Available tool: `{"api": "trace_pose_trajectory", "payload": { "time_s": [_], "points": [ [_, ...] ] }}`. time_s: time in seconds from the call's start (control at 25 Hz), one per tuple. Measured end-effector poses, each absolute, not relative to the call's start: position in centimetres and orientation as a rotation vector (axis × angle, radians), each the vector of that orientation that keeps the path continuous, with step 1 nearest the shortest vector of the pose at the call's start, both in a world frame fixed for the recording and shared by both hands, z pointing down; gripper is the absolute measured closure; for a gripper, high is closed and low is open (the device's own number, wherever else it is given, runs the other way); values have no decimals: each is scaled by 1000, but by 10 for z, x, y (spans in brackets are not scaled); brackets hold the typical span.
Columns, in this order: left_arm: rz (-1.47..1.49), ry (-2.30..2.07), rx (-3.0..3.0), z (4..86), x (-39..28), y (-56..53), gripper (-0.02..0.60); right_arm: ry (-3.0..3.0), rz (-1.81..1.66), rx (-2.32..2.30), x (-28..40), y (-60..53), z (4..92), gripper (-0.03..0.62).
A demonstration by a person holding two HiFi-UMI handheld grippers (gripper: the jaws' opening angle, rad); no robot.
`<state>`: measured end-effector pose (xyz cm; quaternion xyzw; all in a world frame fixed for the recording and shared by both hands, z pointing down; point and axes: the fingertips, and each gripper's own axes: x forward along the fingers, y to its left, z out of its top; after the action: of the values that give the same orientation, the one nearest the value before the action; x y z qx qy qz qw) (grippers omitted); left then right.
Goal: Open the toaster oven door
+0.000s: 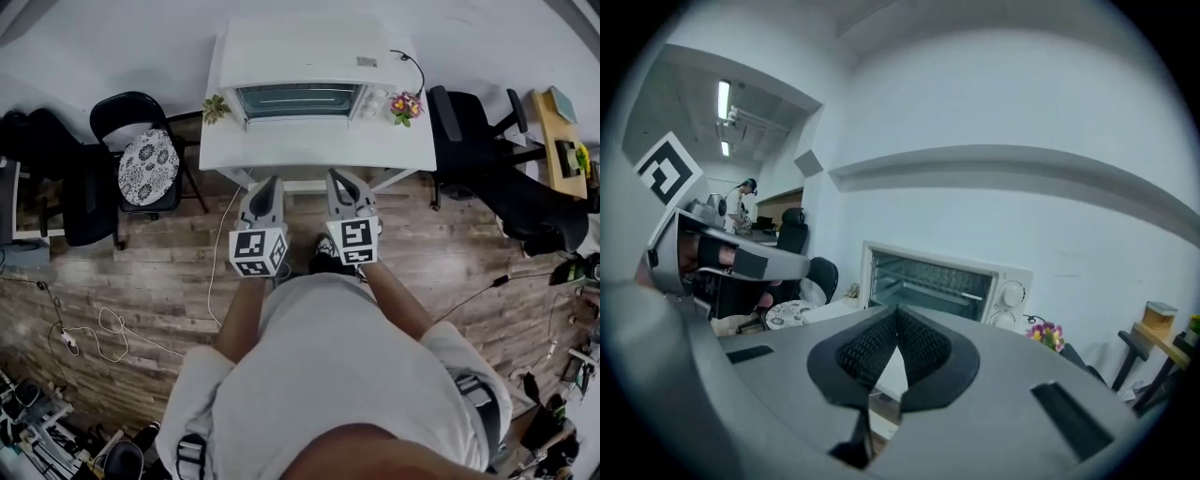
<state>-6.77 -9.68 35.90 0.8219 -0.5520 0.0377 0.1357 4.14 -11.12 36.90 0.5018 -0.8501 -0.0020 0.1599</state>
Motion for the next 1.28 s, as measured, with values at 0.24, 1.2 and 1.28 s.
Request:
{"api": "trace_pose_trajectory", "payload": {
  "time_s": [0.24,1.2,1.28],
  "points": [
    [62,-1691,2436,303,-73,-96,565,-2508,-79,1489,47,-110,307,594],
    [-23,-1748,2502,254,-76,-76,565,-2517,-241,1566,69,-98,249,594],
    [-32,-1742,2501,254,-76,-76,565,-2516,-238,1568,69,-98,250,594]
  ]
}}
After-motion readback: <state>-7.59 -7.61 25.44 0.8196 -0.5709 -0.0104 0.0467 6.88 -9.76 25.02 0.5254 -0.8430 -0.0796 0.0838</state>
